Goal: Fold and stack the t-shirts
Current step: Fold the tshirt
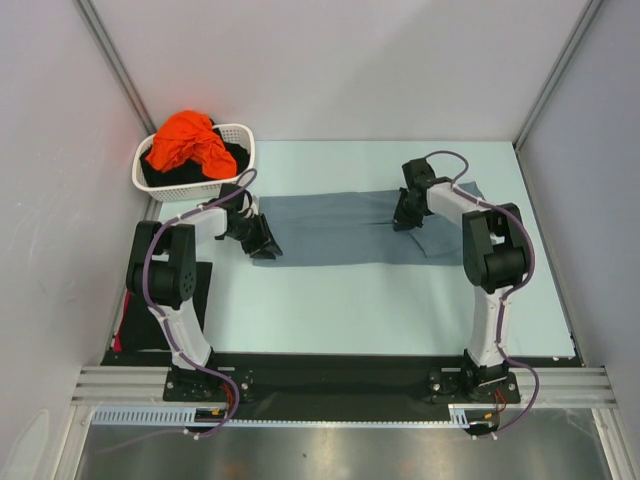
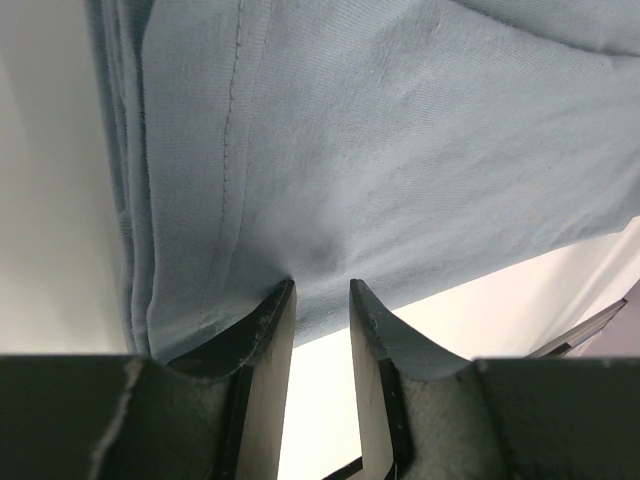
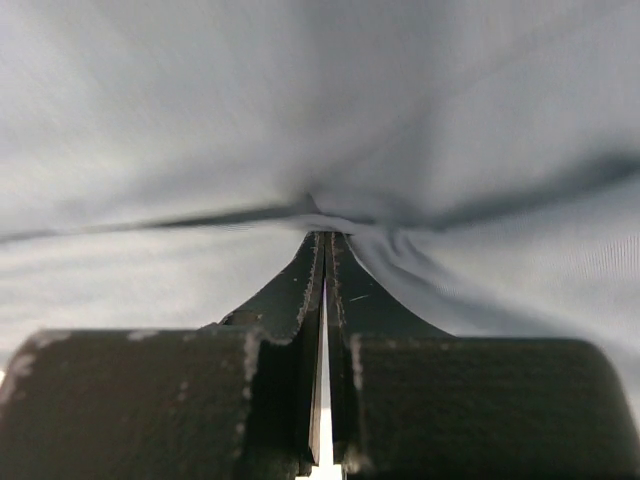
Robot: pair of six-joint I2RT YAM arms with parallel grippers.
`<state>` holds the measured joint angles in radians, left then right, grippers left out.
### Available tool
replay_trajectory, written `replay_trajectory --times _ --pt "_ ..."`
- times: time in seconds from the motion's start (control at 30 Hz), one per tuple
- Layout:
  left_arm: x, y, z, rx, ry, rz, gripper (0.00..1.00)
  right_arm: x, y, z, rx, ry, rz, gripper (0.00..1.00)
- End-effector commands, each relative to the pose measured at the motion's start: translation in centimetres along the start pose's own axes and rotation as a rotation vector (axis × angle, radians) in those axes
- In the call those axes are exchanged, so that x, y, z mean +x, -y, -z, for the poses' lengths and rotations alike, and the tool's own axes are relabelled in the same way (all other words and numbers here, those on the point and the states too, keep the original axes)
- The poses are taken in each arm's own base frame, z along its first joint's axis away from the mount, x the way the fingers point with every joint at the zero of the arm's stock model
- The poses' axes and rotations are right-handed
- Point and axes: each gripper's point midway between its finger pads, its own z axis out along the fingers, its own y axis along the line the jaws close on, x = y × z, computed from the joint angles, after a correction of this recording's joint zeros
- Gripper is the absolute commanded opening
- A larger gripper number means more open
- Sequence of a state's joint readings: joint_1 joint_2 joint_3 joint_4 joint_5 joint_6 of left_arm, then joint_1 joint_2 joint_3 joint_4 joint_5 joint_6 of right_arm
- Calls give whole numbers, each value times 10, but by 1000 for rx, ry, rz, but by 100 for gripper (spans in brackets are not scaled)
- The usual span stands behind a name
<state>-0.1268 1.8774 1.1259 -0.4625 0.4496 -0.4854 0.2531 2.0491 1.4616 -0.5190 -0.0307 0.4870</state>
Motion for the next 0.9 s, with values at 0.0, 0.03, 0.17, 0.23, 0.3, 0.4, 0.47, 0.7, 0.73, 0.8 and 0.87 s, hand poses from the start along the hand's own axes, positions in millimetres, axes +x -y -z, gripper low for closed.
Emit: replay_trajectory --times 0.0,0.03,0.17,0.23,0.3,0.4,0.47,0.7,0.73,0.8,0.87 --pt "13 -25 -3 -95 -43 -11 35 -23 -5 -6 7 52 41 0" --pt "14 -29 -4 -111 -46 -12 35 -25 -5 -6 5 56 43 0" --pt "11 -35 4 -154 -27 -66 34 -29 -10 0 -9 46 47 0" --pt "1 -23 20 -169 38 -151 37 -27 -18 19 -40 47 36 0" --pt "-3 -17 32 -190 75 -188 38 -15 -20 31 -57 24 31 1" --pt "-2 -7 47 -178 111 -207 41 5 -20 59 -82 -6 14 7" --pt "1 0 58 -161 140 -203 41 7 -17 84 -99 14 -5 14" --pt "22 -1 81 -147 198 -155 57 -2 55 138 -165 94 -267 45" --pt "23 -1 80 -137 204 -134 60 -2 74 139 -160 103 -323 50" --pt "29 -5 77 -139 196 -110 63 -10 112 150 -165 139 -451 56" --pt "28 -13 77 -148 209 -44 68 -1 137 150 -167 137 -540 63"
